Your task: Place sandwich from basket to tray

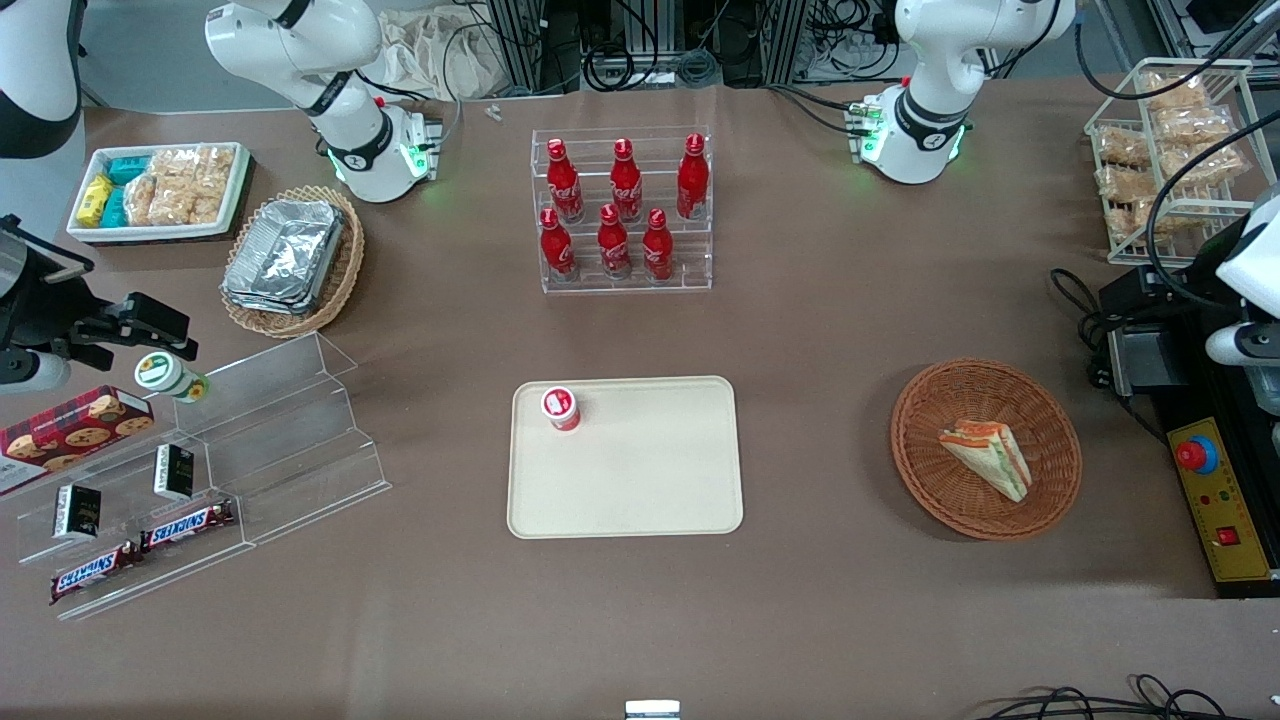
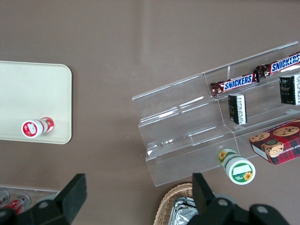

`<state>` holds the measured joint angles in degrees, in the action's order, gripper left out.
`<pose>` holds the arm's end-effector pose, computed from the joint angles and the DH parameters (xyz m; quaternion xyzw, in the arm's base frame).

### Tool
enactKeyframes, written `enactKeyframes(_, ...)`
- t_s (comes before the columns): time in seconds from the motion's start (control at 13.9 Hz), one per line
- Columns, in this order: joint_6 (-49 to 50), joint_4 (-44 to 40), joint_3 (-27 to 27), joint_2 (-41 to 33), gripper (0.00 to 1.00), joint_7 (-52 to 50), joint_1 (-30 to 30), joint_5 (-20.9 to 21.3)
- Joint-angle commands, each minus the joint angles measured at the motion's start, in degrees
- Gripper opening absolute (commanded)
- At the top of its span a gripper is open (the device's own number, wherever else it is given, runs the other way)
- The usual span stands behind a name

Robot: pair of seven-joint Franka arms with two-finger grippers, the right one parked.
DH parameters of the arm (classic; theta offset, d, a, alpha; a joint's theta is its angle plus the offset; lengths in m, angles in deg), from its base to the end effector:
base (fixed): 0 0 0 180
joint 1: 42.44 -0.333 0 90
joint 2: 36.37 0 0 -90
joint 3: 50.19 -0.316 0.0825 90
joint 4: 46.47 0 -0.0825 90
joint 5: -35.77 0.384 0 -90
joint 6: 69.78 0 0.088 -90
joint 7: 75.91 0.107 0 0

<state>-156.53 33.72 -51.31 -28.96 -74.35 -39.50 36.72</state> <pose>0.5889 -0.0177 0.6260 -0.9995 0.0292 0.0074 0.0096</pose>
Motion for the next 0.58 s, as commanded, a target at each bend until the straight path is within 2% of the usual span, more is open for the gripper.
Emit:
enactKeyframes(0.0,-0.4,-0.3,-0.5,0.0,0.99,0.2,0.6,0.2)
enactKeyframes(0.51,-1.7,0.5,-0.5,0.0,0.99,0.3,0.6,0.4)
